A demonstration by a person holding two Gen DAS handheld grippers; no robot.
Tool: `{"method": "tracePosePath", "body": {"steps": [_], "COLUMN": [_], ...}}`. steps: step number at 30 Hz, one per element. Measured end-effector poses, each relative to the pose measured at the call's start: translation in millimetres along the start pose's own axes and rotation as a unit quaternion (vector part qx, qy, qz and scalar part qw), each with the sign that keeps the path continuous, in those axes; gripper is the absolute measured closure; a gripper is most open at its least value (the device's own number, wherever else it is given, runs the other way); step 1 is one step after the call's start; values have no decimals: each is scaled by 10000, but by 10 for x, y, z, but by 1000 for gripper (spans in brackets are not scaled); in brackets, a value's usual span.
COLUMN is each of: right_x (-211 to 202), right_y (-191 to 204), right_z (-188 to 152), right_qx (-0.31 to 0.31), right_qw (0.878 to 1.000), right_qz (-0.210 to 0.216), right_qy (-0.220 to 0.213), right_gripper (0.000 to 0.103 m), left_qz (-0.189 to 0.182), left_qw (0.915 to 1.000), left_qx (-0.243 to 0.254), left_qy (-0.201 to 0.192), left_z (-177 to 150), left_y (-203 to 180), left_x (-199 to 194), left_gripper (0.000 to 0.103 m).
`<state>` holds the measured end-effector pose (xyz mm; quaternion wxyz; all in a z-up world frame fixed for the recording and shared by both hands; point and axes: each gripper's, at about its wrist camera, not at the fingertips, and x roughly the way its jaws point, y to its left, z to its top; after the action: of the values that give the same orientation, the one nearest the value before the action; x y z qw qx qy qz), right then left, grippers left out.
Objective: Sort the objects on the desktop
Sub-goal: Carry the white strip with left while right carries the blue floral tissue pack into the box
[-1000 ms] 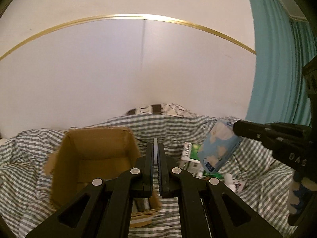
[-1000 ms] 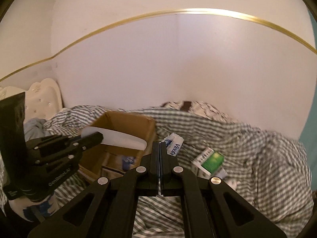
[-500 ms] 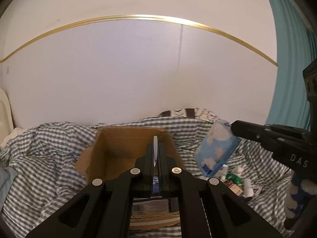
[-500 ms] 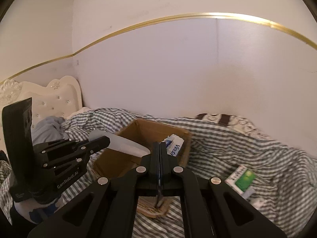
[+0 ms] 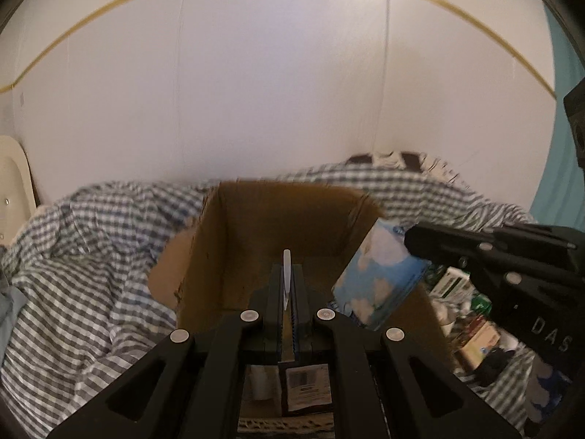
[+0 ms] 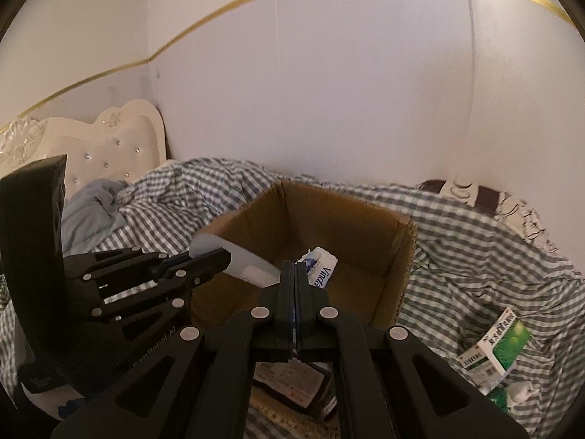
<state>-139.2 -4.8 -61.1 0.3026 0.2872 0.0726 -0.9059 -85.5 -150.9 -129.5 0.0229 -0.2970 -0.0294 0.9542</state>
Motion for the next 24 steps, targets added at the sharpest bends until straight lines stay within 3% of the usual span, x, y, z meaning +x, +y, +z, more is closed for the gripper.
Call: {"method": "tracePosePath", "body": {"steps": [12, 18, 24], "right_x": [673, 720, 483], "right_y": [-307, -346, -350], "right_z": [-92, -120, -72], "right_qx": [215, 246, 212], "right_qw": [9988, 9987, 9993], "right_qz": [-20, -50, -199], "right_qy": [436, 447, 249], "right_gripper": [103, 103, 103], "left_qz": [136, 283, 409], "left_qw": [9982, 9978, 9982], "left_qx": [-41, 19, 39], "left_qy": [578, 593, 439], "left_z": [-133, -120, -47], "left_y": [98, 49, -40], "left_x": [534, 519, 331], "left_gripper": [100, 97, 97]}}
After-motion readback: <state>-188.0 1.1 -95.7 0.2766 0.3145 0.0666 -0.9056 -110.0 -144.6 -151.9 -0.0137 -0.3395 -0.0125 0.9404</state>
